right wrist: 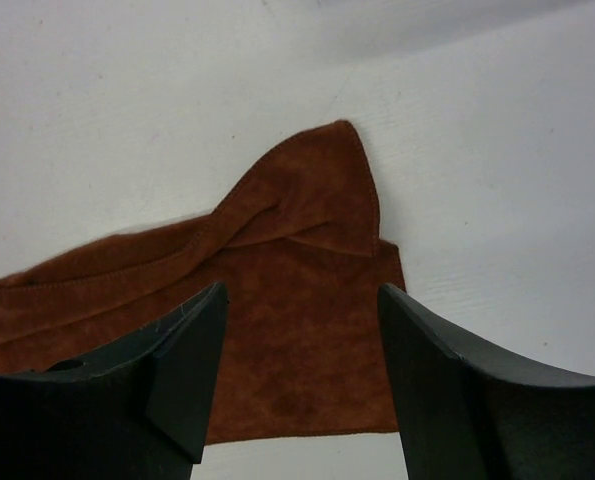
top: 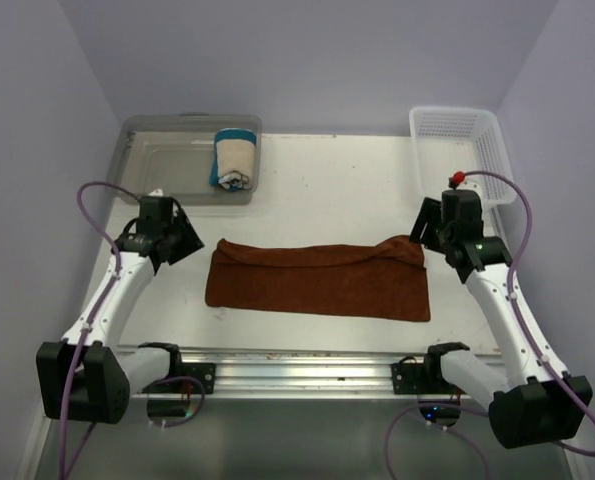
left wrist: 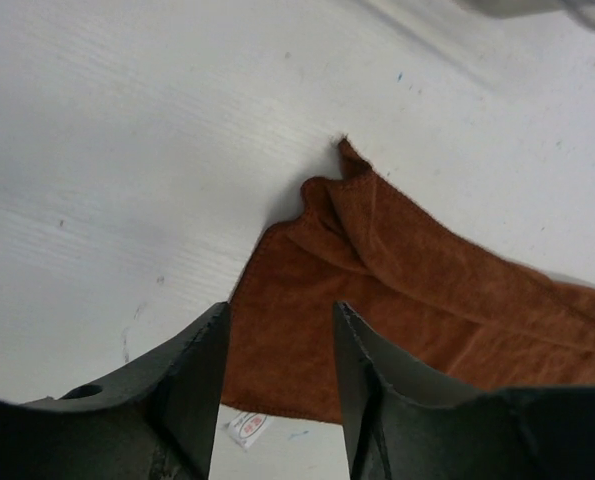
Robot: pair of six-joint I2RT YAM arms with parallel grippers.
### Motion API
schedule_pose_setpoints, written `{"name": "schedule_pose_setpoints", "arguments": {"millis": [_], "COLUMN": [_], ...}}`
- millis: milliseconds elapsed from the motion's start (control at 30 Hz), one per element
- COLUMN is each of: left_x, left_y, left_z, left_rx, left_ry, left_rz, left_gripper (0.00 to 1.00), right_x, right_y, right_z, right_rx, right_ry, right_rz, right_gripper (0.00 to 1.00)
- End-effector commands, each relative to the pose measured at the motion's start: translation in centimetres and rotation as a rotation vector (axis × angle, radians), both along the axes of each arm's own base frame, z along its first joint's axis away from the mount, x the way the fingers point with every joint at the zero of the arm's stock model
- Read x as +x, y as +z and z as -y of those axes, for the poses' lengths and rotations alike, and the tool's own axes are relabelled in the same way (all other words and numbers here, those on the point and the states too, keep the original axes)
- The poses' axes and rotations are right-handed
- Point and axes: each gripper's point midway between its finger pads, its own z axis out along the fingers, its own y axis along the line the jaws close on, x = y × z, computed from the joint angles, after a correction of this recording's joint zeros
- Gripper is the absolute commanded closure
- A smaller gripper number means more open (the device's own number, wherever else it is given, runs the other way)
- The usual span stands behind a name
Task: Roll the towels
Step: Flatten the towel
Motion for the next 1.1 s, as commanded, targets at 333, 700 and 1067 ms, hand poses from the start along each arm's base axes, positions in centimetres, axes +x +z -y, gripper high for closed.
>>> {"name": "schedule_pose_setpoints", "arguments": {"millis": [333,700,1067], "left_x": [-8.2,-10.0,-8.6], "left_y": [-8.4,-10.1,-10.4], "left_z": [1.5,2.0,3.3], "left_rx": [-0.058,-0.004,-0.037], "left_ry": [0.074,0.060,0.025], "left_rz": [-0.292,-0.379,-0.352], "left_gripper": [0.41,0.46,0.82], "right_x": [-2.7,-3.2,-6.7], "right_y": [-4.0,-4.7,-8.0], "right_z": [-3.2,-2.8,-1.5], "right_rx": [0.127,0.105,0.113], "right_ry": [0.064,0.042,-0.121], "right_rz": [-0.095,-0.162,-0.308], "right_gripper": [0.36,0.37,0.36]}}
